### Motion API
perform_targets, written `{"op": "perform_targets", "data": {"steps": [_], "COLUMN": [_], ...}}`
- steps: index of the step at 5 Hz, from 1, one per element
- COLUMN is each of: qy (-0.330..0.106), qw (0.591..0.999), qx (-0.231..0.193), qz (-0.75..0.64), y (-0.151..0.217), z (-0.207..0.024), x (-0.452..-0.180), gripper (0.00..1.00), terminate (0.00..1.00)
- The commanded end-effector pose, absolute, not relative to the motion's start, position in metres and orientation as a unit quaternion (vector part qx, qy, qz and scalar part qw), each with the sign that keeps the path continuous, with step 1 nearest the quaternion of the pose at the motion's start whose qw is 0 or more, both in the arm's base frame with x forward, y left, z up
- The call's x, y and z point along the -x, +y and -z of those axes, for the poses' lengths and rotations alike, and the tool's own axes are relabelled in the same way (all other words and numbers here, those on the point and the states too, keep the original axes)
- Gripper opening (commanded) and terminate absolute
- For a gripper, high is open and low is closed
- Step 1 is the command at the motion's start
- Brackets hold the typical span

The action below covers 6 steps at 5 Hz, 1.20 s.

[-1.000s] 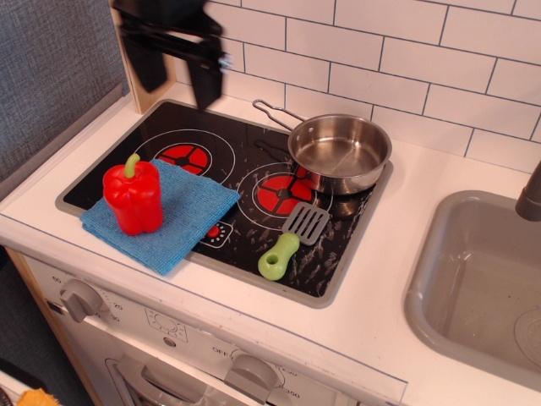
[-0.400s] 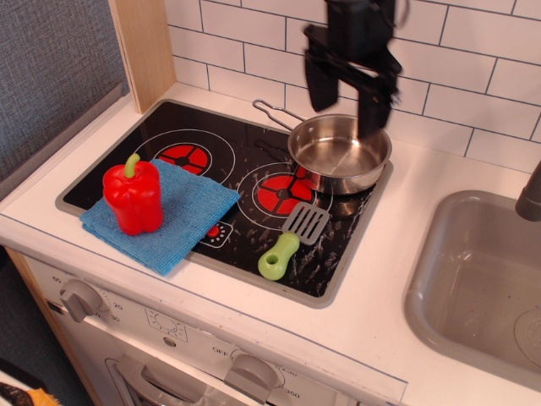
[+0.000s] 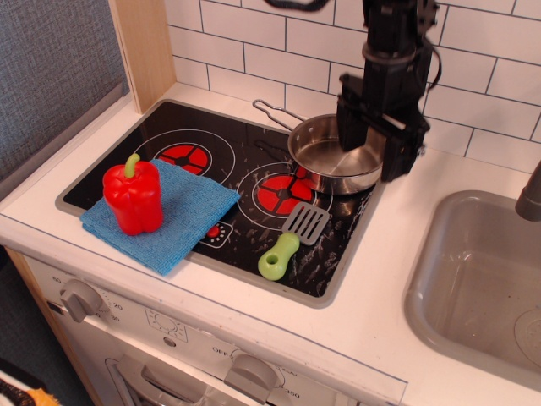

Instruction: Move the silver pan to the left back corner of the stove

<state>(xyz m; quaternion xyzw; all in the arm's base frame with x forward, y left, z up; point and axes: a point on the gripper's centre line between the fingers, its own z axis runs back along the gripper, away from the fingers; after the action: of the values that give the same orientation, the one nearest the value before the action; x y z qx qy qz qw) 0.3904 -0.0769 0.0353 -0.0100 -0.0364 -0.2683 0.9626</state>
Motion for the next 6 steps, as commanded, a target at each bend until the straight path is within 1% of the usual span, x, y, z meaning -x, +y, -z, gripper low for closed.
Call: {"op": "perform_targets", "data": {"steps": [1,3,4,5,6], "qy": [-0.034,-0.055,-0.081,-0.135,-0.163], "qw": [0.962,0.962,0.961,0.961,0.969], "qx": [0.002,0.013,0.023,0.014,-0.011], "qz": [0.27,0.266,0.263,0.242,0.184], "y": [-0.078,-0.077,-0.076,-0.074,-0.051], "z": [-0.029,-0.046,-0.064,-0.106,-0.145], "x": [-0.379,-0.379,-0.381,-0.389,-0.385], "gripper": [0.0,0.0,0.0,0.0,0.0], "terminate": [0.0,0.0,0.0,0.0,0.0]}}
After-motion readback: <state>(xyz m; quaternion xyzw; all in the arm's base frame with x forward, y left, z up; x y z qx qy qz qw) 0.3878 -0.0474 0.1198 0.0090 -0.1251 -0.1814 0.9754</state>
